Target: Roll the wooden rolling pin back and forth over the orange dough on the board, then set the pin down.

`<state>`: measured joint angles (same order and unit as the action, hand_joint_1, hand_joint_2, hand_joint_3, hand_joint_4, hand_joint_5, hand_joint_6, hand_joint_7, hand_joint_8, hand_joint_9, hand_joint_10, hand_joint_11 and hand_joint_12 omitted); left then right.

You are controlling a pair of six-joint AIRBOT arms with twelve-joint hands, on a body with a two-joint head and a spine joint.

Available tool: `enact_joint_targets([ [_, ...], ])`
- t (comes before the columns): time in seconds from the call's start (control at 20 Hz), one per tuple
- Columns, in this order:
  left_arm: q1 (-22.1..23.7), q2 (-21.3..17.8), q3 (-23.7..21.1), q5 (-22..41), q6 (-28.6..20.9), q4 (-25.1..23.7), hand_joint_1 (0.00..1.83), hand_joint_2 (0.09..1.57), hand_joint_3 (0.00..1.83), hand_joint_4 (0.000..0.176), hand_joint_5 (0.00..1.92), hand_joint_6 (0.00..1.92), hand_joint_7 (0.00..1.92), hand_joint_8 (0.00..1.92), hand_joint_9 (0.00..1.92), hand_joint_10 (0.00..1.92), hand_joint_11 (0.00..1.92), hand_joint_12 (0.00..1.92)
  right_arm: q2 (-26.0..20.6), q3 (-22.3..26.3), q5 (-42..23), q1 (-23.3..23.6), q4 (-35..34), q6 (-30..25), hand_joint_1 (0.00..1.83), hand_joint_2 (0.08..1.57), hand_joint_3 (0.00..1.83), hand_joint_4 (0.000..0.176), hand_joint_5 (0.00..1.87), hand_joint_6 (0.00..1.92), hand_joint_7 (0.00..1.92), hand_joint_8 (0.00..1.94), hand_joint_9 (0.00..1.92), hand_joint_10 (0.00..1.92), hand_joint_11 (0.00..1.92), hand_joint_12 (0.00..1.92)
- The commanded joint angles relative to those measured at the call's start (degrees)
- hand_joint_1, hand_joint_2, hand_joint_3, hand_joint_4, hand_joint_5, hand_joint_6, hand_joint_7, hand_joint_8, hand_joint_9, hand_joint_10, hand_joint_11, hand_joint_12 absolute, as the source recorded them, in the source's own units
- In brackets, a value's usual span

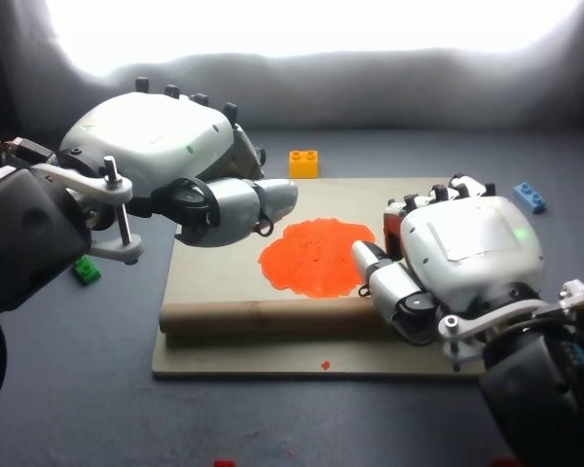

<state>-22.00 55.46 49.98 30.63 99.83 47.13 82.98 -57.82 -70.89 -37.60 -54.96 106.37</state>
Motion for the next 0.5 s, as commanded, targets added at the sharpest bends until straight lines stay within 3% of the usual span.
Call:
enact_joint_targets([
  [0.0, 0.9, -0.7, 0.0, 4.6, 0.2, -2.1, 0.00, 1.46, 0.00, 0.000, 0.96, 0.17, 0.91, 0.58, 0.69, 0.97, 0.33, 1.53, -0.7, 0.0, -3.6, 1.0, 4.6, -0.6, 0.00, 1.44, 0.00, 0.000, 0.70, 1.12, 0.69, 1.35, 0.53, 1.63, 0.36, 1.92],
  [0.15, 1.3, -0.7, 0.1, 4.6, 0.2, -2.0, 0.00, 1.45, 0.00, 0.000, 0.97, 0.16, 0.95, 0.47, 0.70, 0.92, 0.33, 1.50, -2.1, 0.0, -2.3, 1.4, 4.6, -1.3, 0.00, 1.45, 0.00, 0.000, 0.67, 1.17, 0.69, 1.34, 0.54, 1.60, 0.35, 1.92],
  [0.35, 1.8, -0.8, -0.4, 4.4, 0.0, -2.0, 0.00, 1.45, 0.00, 0.000, 0.99, 0.16, 0.96, 0.48, 0.72, 0.93, 0.35, 1.48, -4.1, 0.0, -0.9, 1.8, 4.6, -1.9, 0.00, 1.44, 0.00, 0.000, 0.68, 1.18, 0.67, 1.37, 0.52, 1.61, 0.34, 1.92],
  [0.45, 1.8, -0.8, -0.7, 4.2, 0.0, -1.9, 0.00, 1.46, 0.00, 0.000, 0.94, 0.27, 0.94, 0.57, 0.74, 0.92, 0.37, 1.45, -5.1, 0.0, -0.2, 2.0, 4.6, -2.2, 0.00, 1.44, 0.00, 0.000, 0.70, 1.17, 0.69, 1.37, 0.53, 1.63, 0.35, 1.92],
])
